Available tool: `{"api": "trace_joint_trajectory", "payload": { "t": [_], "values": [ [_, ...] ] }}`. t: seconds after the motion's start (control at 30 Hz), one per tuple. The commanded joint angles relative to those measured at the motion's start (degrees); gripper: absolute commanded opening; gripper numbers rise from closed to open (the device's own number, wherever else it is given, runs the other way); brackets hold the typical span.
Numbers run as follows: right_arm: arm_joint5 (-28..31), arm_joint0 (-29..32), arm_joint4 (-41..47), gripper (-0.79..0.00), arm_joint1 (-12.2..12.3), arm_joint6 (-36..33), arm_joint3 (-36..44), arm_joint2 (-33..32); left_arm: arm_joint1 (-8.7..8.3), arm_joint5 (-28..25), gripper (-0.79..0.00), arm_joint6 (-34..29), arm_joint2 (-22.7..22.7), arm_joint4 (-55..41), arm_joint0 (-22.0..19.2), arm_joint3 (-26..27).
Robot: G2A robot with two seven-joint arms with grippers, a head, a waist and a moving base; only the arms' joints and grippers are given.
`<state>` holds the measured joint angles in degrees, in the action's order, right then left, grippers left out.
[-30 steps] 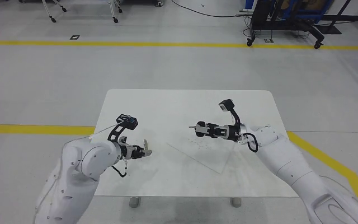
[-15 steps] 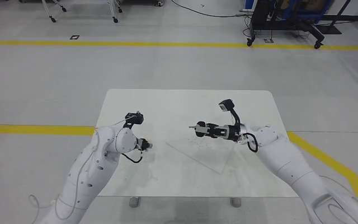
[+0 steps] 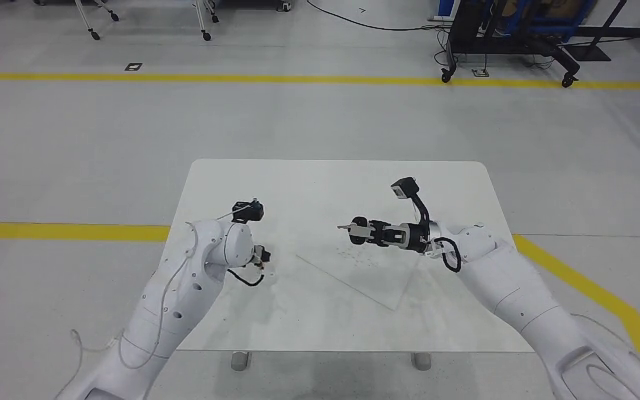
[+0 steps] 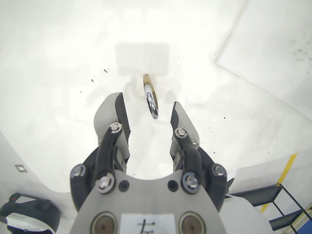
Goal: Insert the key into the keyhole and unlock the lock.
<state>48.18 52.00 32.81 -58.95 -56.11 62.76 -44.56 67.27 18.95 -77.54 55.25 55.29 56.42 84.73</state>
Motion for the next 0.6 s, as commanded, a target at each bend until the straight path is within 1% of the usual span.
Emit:
{"api": "trace_joint_trajectory", "payload": {
  "t": [0.0, 0.1, 0.17, 0.2, 0.23, 0.27, 0.4, 0.57],
  "values": [
    [0.0, 0.0, 0.0, -0.785, 0.0, 0.0, 0.0, 0.0, 0.08, 0.18, -0.434, 0.31, 0.03, 0.13, -0.09, -0.27],
    [0.0, 0.0, 0.0, -0.785, 0.0, 0.0, 0.0, 0.0, 0.23, 0.46, -0.449, 1.72, 0.28, -0.29, -0.03, -0.17],
    [0.0, 0.0, 0.0, -0.785, 0.0, 0.0, 0.0, 0.0, 0.34, 0.51, -0.493, 1.86, 0.21, -0.31, -0.13, -0.31],
    [0.0, 0.0, 0.0, -0.785, 0.0, 0.0, 0.0, 0.0, 0.38, 0.67, -0.56, 1.93, 0.2, -0.25, -0.18, -0.43],
    [0.0, 0.0, 0.0, -0.785, 0.0, 0.0, 0.0, 0.0, 0.44, 0.84, -0.699, 1.91, 0.15, -0.23, -0.21, -0.5],
    [0.0, 0.0, 0.0, -0.785, 0.0, 0.0, 0.0, 0.0, 0.5, 0.92, -0.785, 1.81, 0.08, -0.26, -0.25, -0.53],
    [0.0, 0.0, 0.0, -0.785, 0.0, 0.0, 0.0, 0.0, 0.69, -0.19, -0.785, -0.07, -0.84, 0.11, -0.63, -0.89],
    [0.0, 0.0, 0.0, -0.785, 0.0, 0.0, 0.0, 0.0, 0.71, -1.45, -0.785, -0.74, -0.56, -0.11, -0.68, -0.44]
  ]
}}
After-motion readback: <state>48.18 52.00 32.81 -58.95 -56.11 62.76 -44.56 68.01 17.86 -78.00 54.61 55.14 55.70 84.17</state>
